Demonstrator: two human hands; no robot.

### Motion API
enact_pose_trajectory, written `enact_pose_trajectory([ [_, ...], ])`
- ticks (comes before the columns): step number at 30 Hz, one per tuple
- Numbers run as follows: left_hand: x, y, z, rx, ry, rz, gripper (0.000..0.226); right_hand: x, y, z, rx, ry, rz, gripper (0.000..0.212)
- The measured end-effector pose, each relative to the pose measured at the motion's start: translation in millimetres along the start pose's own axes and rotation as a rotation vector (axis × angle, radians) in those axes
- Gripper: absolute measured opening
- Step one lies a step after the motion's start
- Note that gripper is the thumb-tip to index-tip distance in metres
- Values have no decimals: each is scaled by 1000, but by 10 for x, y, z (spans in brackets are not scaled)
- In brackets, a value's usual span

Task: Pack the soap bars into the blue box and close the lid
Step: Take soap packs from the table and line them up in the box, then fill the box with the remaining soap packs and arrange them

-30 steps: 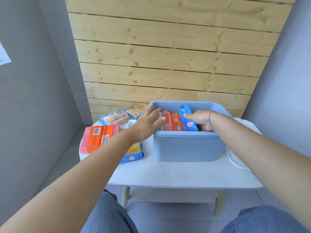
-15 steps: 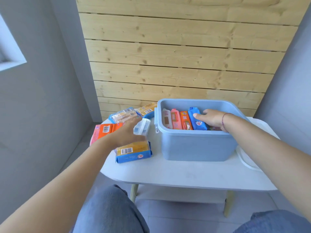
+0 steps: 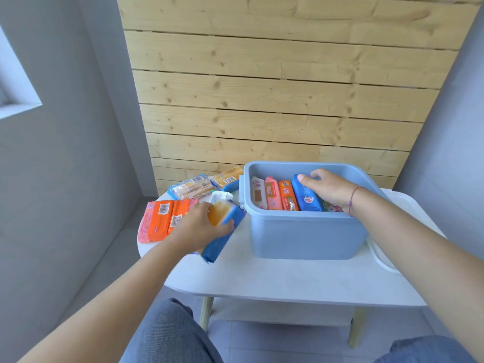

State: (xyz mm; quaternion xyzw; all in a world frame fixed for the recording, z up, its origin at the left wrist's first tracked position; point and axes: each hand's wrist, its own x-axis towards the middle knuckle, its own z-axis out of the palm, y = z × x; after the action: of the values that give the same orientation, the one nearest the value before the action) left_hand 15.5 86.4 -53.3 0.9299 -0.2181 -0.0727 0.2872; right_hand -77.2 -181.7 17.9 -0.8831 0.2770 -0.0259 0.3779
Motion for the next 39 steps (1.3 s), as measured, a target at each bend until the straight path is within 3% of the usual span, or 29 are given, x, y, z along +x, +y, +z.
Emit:
enact_pose_trajectory([
  [3, -74, 76, -328, -362, 80, -105, 36, -71, -90, -111, 53, 142, -128, 60],
  [5, -97, 165, -561, -561, 73, -132, 49, -184, -213, -142, 155, 197, -251, 52],
  [7, -98, 338, -771, -702, 84, -140, 54, -320, -349, -123, 269, 152, -325, 44],
  [10, -41, 764, -890, -895, 30, -104, 41, -476, -547, -81, 479, -94, -356, 24],
  [13, 0, 1266, -777, -934, -102, -57, 47, -526, -683, -125, 644, -321, -308, 29],
  [17, 88, 1683, -494, -890, -220, -65, 69, -484, -620, -286, 688, -302, -225, 43],
  [21, 196, 1911, -234, -925, -348, -53, 68, -385, -308, -516, 691, -311, -102, 42],
  [23, 226, 1932, -157, -785, -313, -3, 69, -331, -161, -623, 705, -290, -45, 40],
  [26, 215, 1741, -102, -84, -128, 291, 57, -243, 1, -667, 538, -75, 33, 32],
  [29, 164, 1535, 14, 337, -299, 523, 52, -101, 151, -539, 407, -26, 108, 37],
  [32, 131, 1429, 79, 352, -454, 505, 59, -22, 206, -341, 368, -129, 196, 40],
  [39, 160, 1416, 50, 346, -523, 481, 63, 83, 277, -342, 233, -260, 237, 34],
])
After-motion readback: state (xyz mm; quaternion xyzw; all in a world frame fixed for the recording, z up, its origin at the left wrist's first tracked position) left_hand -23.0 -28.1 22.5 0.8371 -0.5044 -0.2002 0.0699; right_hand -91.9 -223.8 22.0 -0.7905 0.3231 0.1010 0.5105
